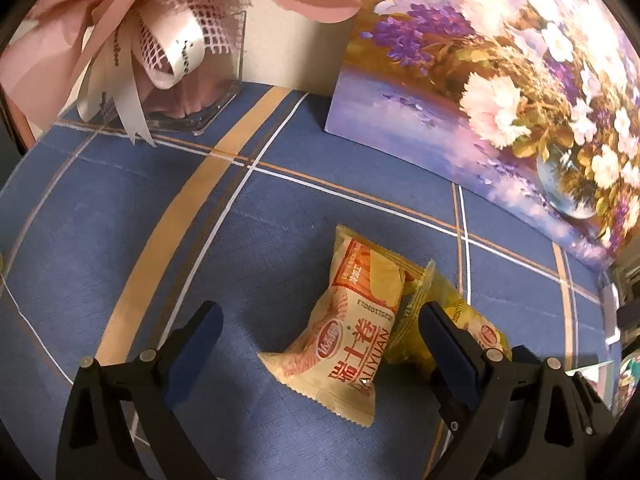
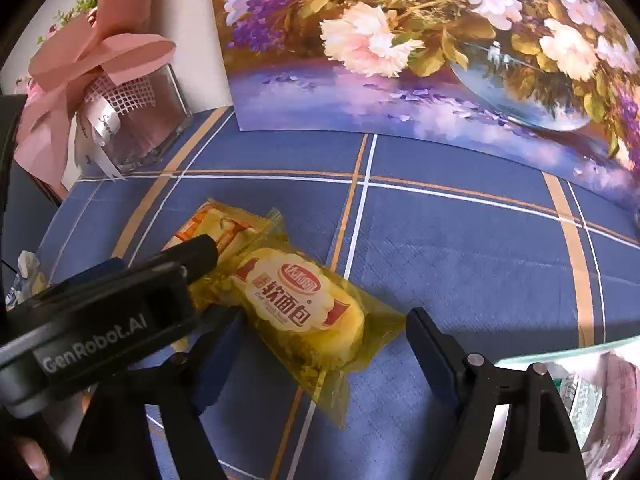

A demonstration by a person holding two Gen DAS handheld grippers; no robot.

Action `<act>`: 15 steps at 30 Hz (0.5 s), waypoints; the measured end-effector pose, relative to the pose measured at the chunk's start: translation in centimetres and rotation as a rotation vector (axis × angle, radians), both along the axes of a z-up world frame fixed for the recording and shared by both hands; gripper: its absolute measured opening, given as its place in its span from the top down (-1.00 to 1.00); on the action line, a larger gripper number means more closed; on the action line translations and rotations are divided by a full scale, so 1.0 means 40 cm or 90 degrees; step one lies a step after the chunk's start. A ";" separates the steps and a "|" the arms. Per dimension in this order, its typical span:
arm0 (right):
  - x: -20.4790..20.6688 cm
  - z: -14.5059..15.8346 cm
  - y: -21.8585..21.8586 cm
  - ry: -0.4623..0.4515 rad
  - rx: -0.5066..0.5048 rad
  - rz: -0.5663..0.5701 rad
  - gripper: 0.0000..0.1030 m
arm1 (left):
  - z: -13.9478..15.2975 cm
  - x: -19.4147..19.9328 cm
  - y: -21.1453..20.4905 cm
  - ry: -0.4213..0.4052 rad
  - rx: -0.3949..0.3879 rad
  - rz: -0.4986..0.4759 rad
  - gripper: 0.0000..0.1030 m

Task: Organize snacks
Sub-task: 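Grasp the cream packet with the left gripper while the right grasps the yellow-wrapped bread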

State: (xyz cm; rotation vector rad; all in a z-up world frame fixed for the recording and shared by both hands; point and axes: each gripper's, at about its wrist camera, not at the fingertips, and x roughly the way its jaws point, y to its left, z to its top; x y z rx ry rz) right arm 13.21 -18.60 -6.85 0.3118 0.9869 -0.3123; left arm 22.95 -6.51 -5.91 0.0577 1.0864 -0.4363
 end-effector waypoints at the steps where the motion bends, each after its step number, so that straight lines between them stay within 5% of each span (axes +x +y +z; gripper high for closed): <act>1: 0.003 -0.001 0.001 0.001 -0.003 0.004 -0.62 | -0.002 0.003 0.002 0.002 -0.006 0.000 -0.91; 9: 0.013 -0.012 0.006 0.028 0.008 0.041 -0.62 | -0.027 0.010 -0.002 0.024 -0.009 0.011 -0.87; 15: 0.001 -0.019 0.019 0.038 0.051 0.061 -0.62 | -0.030 0.030 0.034 0.049 -0.019 0.051 -0.54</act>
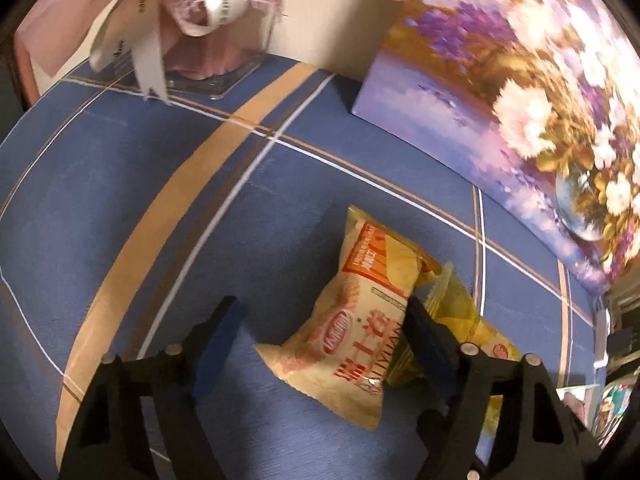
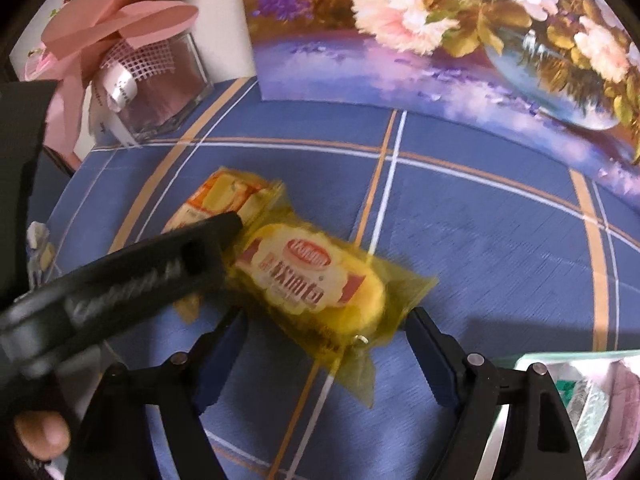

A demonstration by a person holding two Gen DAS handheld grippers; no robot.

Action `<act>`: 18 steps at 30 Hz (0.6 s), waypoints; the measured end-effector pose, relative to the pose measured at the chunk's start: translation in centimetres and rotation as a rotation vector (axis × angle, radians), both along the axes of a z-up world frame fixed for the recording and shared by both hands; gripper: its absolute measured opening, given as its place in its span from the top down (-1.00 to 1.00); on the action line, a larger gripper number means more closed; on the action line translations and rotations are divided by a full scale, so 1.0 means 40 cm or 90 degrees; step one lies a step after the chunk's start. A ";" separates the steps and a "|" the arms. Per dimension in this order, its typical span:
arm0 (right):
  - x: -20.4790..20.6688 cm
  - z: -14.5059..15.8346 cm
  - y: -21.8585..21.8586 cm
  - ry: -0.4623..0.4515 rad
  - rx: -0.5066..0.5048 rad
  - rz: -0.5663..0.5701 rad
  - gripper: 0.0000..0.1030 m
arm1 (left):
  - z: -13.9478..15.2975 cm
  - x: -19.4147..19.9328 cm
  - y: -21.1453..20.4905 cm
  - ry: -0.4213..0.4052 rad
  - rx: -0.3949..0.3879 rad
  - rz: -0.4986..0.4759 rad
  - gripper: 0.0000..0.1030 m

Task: Organize snacks
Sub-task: 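Grasp the cream packet with the left gripper while the right grasps the yellow-wrapped bread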

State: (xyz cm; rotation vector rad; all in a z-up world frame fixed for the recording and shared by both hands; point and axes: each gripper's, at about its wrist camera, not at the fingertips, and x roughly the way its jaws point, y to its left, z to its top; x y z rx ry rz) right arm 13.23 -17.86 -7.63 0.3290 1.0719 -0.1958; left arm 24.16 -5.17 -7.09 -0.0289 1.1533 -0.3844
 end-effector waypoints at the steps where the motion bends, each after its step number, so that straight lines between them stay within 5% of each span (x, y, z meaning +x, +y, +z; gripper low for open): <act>1: -0.001 0.001 0.003 0.000 0.004 0.004 -0.61 | 0.004 0.001 0.003 -0.003 0.005 0.004 -0.48; 13: 0.004 0.046 -0.003 0.039 -0.102 0.023 -0.63 | 0.020 0.005 0.022 0.019 -0.015 0.006 -0.09; 16: 0.023 0.053 -0.010 0.050 -0.111 0.032 -0.64 | 0.016 0.004 0.025 0.031 -0.014 0.004 0.22; 18: 0.041 0.054 -0.010 0.056 -0.125 0.045 -0.64 | 0.013 0.006 0.031 0.034 -0.008 0.010 0.22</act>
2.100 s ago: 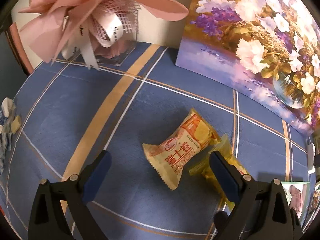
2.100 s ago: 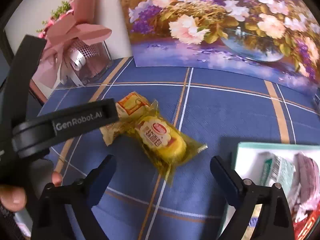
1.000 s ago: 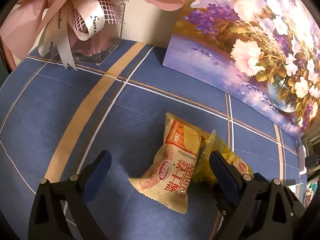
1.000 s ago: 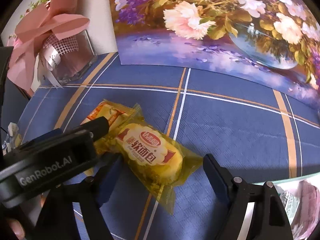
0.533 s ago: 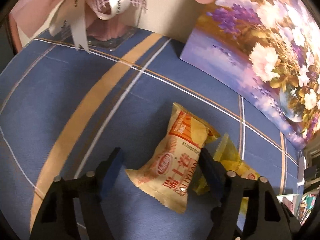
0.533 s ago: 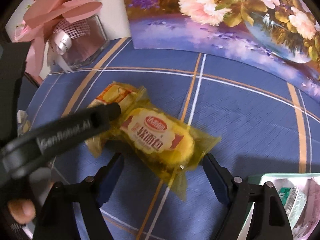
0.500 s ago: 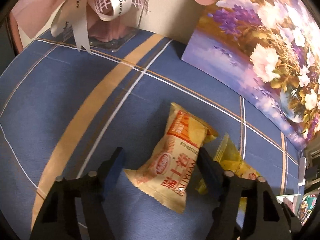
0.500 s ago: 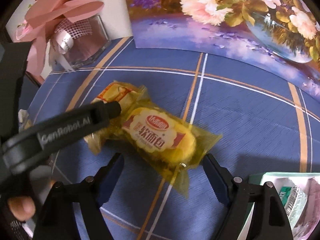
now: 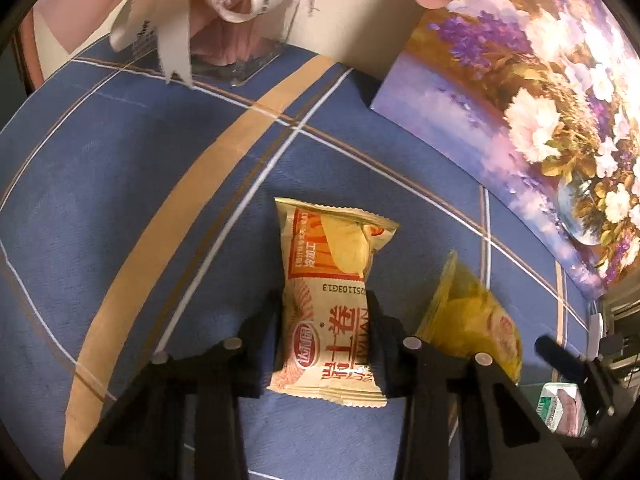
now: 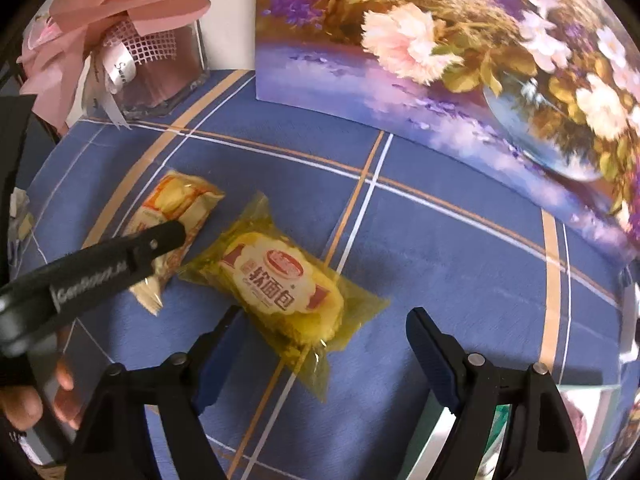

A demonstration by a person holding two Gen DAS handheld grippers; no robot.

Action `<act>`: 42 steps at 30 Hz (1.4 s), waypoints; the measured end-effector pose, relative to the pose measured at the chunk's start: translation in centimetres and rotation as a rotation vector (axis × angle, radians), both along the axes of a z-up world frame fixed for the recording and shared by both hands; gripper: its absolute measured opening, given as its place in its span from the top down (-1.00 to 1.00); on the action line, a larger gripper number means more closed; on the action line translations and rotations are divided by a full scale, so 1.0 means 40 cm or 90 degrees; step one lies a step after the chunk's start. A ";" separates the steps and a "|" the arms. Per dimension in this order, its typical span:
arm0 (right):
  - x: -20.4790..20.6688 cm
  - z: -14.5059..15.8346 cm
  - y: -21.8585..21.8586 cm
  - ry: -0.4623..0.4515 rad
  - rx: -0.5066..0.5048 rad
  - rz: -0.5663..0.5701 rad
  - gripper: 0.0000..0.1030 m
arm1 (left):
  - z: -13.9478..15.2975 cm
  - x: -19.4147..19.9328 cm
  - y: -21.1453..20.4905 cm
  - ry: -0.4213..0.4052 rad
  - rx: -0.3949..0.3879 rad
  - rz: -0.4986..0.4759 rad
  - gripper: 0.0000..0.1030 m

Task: Organize snacks
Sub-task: 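Grasp the cream packet with the left gripper while the right grasps the yellow-wrapped bread, then carry both snacks over the tray and lower them onto the pile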

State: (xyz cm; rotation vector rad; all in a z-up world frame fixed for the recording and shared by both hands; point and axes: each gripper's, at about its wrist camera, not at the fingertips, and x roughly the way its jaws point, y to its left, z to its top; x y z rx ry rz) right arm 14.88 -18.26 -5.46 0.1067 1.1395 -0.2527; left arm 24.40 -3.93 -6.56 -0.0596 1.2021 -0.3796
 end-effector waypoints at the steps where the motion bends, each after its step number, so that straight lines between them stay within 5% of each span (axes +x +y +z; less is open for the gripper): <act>1: 0.011 0.001 0.001 0.006 -0.006 0.010 -0.64 | -0.001 0.000 0.004 0.002 -0.002 0.000 0.22; 13: 0.095 -0.040 0.021 0.038 -0.012 0.033 -0.64 | -0.012 -0.002 0.015 0.006 -0.010 0.002 0.22; 15: 0.093 -0.040 0.025 0.031 -0.003 0.032 -0.39 | -0.013 -0.004 0.013 0.005 -0.007 -0.001 0.22; 17: 0.091 -0.041 0.027 0.031 0.006 0.026 0.05 | -0.014 -0.005 0.013 0.005 -0.006 -0.003 0.22; 19: 0.090 -0.041 0.029 0.036 -0.005 0.010 0.12 | -0.016 -0.004 0.012 0.006 -0.006 -0.002 0.22; 34: 0.002 0.036 0.026 0.003 -0.011 -0.023 0.16 | -0.016 -0.046 -0.021 0.026 -0.023 -0.017 0.27; 42: -0.097 0.118 0.019 -0.030 0.018 -0.069 0.16 | 0.045 -0.112 -0.035 0.032 -0.025 -0.040 0.28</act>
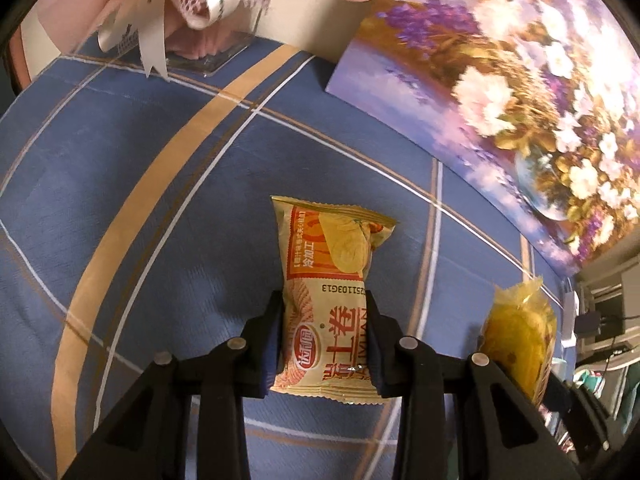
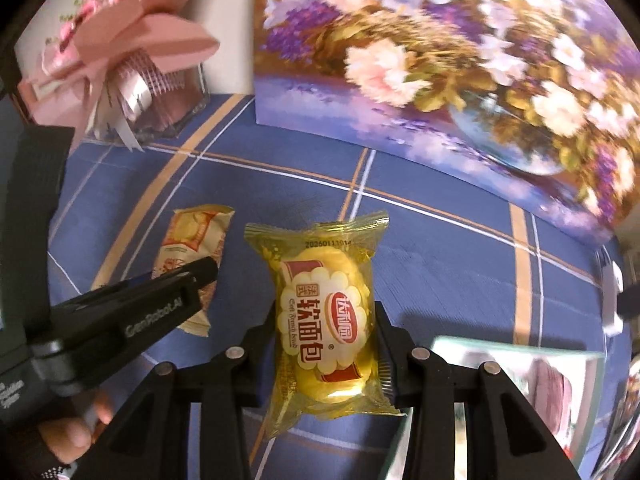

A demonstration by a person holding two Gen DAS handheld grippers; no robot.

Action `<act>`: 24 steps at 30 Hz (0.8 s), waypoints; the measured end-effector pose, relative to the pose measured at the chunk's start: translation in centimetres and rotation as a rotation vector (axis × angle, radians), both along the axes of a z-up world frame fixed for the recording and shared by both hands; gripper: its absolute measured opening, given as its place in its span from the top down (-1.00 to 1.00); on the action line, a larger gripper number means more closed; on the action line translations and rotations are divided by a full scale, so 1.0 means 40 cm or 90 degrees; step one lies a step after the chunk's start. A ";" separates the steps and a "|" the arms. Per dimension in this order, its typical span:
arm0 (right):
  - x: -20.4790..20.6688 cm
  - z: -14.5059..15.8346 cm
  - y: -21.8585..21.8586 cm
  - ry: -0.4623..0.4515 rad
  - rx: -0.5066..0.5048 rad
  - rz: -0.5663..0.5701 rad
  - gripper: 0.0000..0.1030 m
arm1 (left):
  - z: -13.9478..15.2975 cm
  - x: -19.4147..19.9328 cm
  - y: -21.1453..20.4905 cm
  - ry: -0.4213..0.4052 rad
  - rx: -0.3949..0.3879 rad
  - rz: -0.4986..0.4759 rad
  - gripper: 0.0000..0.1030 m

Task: Organize snacks
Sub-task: 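Carry both snacks over the tray and lower them onto the pile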

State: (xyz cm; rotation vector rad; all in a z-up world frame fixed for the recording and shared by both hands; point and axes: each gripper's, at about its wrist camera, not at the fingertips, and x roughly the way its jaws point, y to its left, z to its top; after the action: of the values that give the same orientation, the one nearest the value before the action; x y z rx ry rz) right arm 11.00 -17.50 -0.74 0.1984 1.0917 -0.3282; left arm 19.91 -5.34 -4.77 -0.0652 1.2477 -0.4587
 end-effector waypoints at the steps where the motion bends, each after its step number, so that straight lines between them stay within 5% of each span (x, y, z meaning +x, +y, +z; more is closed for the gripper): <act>1: -0.019 0.008 -0.002 -0.004 0.008 -0.009 0.17 | 0.015 -0.011 -0.003 -0.005 0.003 -0.005 0.28; 24: -0.418 0.117 -0.121 -0.057 0.065 -0.210 0.16 | 0.246 -0.320 -0.062 -0.102 -0.006 -0.102 0.28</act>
State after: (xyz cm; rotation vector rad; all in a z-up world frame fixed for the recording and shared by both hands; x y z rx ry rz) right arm -5.71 -22.33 3.94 0.4828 0.9864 -0.5524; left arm 7.11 -7.83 5.07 0.0626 1.0976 -0.5972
